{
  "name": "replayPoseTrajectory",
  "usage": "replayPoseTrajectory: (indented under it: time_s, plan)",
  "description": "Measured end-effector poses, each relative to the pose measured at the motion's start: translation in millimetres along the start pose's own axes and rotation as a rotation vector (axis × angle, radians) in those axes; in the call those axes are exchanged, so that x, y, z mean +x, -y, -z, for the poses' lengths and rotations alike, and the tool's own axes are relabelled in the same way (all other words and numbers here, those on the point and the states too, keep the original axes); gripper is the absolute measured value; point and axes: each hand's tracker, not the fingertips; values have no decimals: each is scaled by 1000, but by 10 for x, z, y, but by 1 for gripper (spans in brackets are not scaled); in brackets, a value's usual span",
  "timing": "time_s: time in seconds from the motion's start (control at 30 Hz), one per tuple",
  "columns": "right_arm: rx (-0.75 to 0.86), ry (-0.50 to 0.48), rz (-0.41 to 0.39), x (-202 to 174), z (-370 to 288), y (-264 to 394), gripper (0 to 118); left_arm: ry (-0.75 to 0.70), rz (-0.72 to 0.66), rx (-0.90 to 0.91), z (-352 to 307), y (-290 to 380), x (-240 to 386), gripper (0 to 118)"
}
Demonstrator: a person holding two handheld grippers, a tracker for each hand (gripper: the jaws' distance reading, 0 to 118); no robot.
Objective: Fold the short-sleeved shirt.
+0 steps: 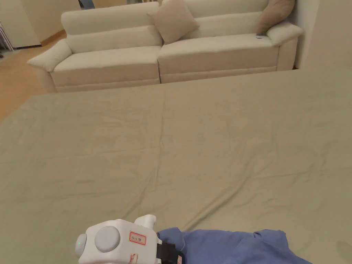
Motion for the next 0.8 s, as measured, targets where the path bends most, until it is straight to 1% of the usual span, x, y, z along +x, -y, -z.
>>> replayPoseTrajectory:
  time_s: [0.03,0.07,0.1,0.13,0.17,0.23,0.27,0.33,0.37,0.4,0.43,0.47,0.53,0.57,0.6,0.7,0.8]
  plan:
    - [-5,10,-2,32,-18,8,0,-7,-10,-21,-3,24,-51,12]
    - [-7,20,-2,75,-32,10,0,7,-30,-10,-41,53,-107,35]
    - [-7,25,0,110,-43,14,0,40,-51,8,-121,101,-160,67]
    - [-7,32,3,146,-51,22,0,102,-85,45,-221,173,-185,98]
    - [-6,38,8,175,-49,32,0,156,-90,100,-332,218,-241,116]
    - [-10,43,30,243,-26,45,0,231,-152,226,-586,267,-362,117]
    - [-13,45,43,262,-10,58,0,265,-172,258,-681,319,-358,117]
    - [-18,47,64,299,31,87,0,350,-217,292,-807,320,-523,116]
    - [-18,48,68,306,45,98,0,366,-230,251,-798,301,-584,112]
    - [-21,48,73,308,62,111,0,359,-240,194,-742,290,-587,98]
    - [-24,48,78,307,76,122,0,338,-225,200,-680,288,-584,58]
    - [-26,48,82,308,88,126,0,298,-175,186,-611,282,-558,0]
    - [-29,51,90,308,101,144,0,127,-51,124,-400,203,-406,0]
    - [-30,53,93,310,101,149,0,107,-36,67,-310,178,-401,0]
    - [-34,54,96,320,104,146,0,146,-49,46,-221,162,-396,0]
    - [-41,65,94,334,96,157,0,263,-120,71,80,141,-329,0]
    - [-49,79,89,359,94,155,0,149,-39,4,430,56,-160,0]
